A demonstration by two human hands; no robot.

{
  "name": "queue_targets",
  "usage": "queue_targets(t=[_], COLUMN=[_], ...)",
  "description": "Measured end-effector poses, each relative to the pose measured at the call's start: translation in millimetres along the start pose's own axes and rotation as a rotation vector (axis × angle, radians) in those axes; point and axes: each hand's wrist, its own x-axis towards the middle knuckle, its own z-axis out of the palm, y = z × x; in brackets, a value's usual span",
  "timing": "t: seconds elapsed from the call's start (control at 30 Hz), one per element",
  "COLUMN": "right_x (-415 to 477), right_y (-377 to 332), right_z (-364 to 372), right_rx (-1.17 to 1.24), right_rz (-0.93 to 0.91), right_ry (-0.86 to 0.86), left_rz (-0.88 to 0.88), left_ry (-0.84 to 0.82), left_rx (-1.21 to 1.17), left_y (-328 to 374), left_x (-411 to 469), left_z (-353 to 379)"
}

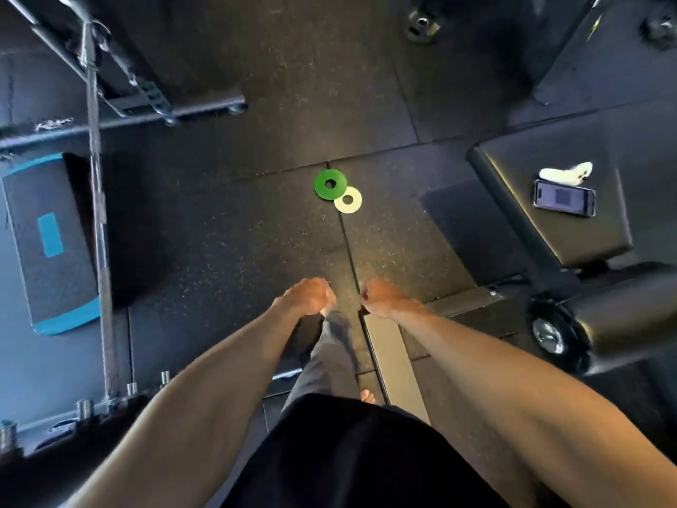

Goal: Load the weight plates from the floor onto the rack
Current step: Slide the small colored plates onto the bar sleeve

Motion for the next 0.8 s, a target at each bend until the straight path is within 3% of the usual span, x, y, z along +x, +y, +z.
queue_targets(t=[0.43,0.8], right_x=[189,412], right_y=[-23,44], right_z=[-140,-120], right_rx=[-0.036,-0.028], right_rz=[-0.002,0.023], right_ry=[-0.043,-0.083], left_rz=[-0.001,-0.069], left_ry=[-0.062,-0.016], left_rx=[-0.028,-0.173], left_y=[19,19], left_x=[181,402], left_z=[-140,-141])
